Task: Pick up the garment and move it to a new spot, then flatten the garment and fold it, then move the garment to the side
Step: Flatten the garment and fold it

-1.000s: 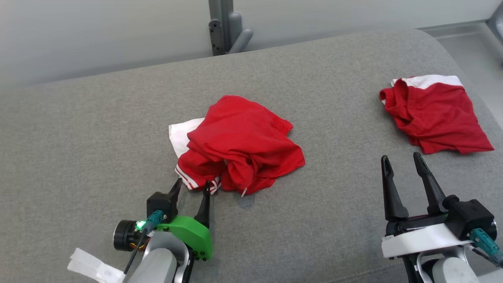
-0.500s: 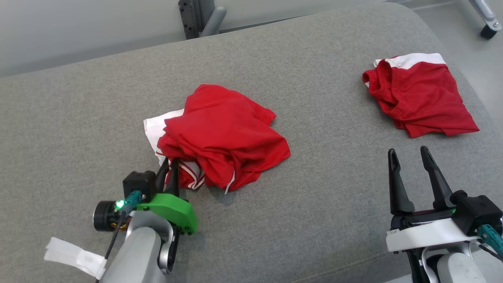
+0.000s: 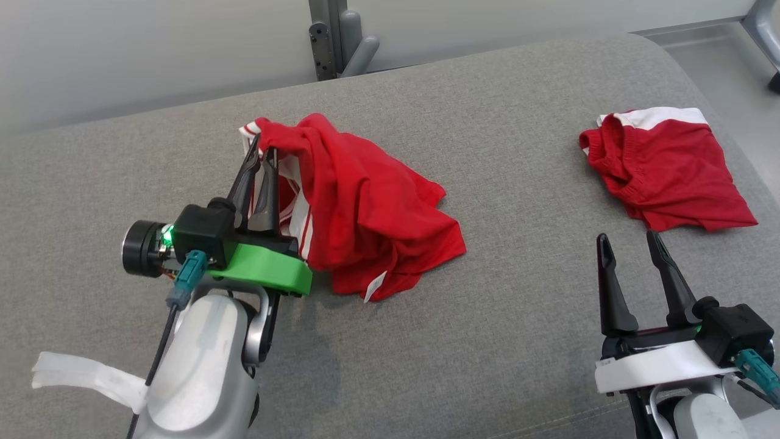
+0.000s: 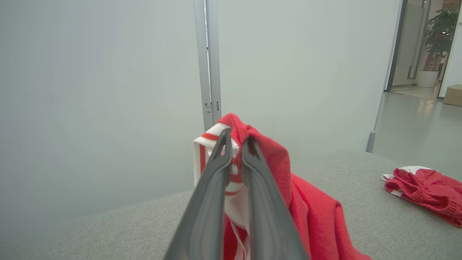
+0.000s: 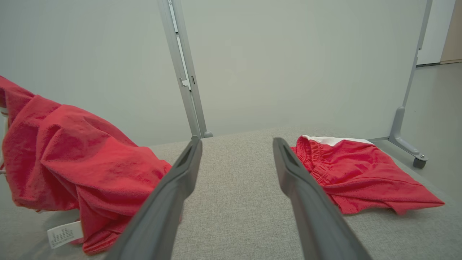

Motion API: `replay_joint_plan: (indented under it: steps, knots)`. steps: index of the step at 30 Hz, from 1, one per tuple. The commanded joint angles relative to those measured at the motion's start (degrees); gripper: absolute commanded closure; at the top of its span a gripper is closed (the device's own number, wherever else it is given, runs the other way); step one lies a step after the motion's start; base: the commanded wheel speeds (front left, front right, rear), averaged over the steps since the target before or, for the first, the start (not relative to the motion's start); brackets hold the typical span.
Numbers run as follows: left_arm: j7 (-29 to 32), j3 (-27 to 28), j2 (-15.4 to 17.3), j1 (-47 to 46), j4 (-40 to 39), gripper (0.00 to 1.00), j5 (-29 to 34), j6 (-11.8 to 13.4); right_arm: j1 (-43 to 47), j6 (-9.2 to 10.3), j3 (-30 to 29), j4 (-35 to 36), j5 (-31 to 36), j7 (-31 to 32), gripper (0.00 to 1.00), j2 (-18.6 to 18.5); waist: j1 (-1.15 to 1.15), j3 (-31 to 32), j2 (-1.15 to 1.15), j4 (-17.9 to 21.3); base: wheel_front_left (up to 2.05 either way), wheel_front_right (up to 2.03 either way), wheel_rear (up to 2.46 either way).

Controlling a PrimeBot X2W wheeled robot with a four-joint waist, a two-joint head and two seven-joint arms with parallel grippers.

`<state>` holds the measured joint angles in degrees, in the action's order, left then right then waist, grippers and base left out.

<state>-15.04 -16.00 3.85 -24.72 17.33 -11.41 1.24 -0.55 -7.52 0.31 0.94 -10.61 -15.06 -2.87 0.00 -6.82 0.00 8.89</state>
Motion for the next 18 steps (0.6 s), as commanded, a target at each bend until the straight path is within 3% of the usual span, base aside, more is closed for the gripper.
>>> replay_joint_plan:
  steps: [1, 8, 14, 18]
  knots:
    - [-0.2, -0.9, -0.3, -1.9, -0.8, 1.00, 0.3, -0.6, 0.1, 0.06, 0.3, -0.1, -0.4, -0.2, 0.00, 0.0, 0.00, 0.2, 0.00, 0.4, 0.00, 0.00, 0.00]
    - [-0.2, -3.6, -0.7, -8.2, 2.2, 1.00, 0.3, -1.0, -0.4, 0.06, 1.6, -0.3, -0.4, -0.2, 0.00, 0.0, 0.00, -0.4, 0.00, 2.6, 0.00, 0.00, 0.00]
    - [-0.2, -5.3, -0.9, -16.5, 6.1, 1.00, -0.7, 0.6, -1.3, 0.06, 3.3, -0.5, -0.3, -0.2, 0.00, 0.0, 0.00, -2.2, 0.00, 6.4, 0.00, 0.00, 0.00]
    - [-0.2, -10.2, -0.9, -19.7, 8.5, 1.00, -3.1, 1.4, -2.2, 0.06, 4.4, -0.7, -0.6, -0.2, 0.00, 0.0, 0.00, -4.0, 0.00, 9.0, 0.00, 0.00, 0.00]
